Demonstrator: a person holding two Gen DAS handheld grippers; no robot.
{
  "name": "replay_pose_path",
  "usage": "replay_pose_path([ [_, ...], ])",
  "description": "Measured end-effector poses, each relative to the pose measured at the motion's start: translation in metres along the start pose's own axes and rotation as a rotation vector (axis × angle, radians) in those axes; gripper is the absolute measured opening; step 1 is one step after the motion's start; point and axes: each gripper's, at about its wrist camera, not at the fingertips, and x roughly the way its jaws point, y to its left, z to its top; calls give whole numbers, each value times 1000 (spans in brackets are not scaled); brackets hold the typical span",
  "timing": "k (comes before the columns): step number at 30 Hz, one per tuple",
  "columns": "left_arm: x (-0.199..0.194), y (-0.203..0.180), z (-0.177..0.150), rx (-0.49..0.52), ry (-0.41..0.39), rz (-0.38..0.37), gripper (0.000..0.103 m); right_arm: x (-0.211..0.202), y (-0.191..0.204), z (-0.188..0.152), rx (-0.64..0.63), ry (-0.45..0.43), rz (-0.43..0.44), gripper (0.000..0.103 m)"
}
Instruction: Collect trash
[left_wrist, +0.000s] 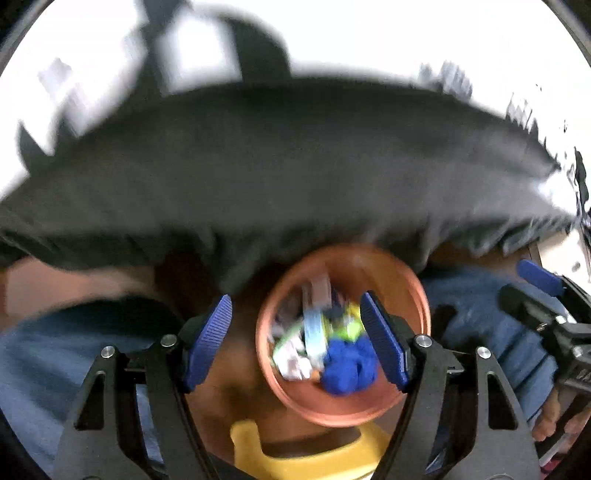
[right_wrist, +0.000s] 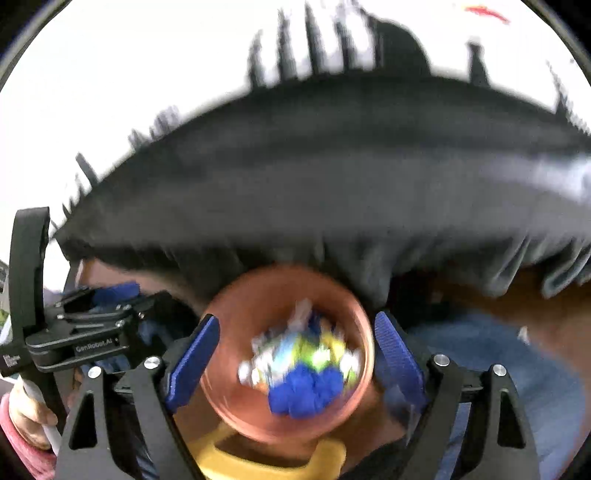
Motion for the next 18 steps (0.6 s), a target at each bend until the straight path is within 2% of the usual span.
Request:
replay_pose_path([
  [2, -34, 0, 14, 4, -110, 44, 72, -27, 8, 15, -19, -106, -8, 89],
  [4, -65, -2, 25, 8, -212, 97, 81, -53, 15, 30, -40, -209, -13, 91],
  [9, -145, -6, 49, 18, -468, 193, 82, -110, 33, 58, -89, -435, -36, 96],
  [13, -193, -12, 58, 23, -621, 238, 90, -145, 44, 70, -119, -581, -57, 98],
  [15, -215, -16, 61, 30, -696, 259, 91, -164, 49, 77, -137, -650, -72, 98],
  [18, -237, -18, 60, 36, -765, 271, 91, -185, 56, 80, -155, -735, -94, 98],
])
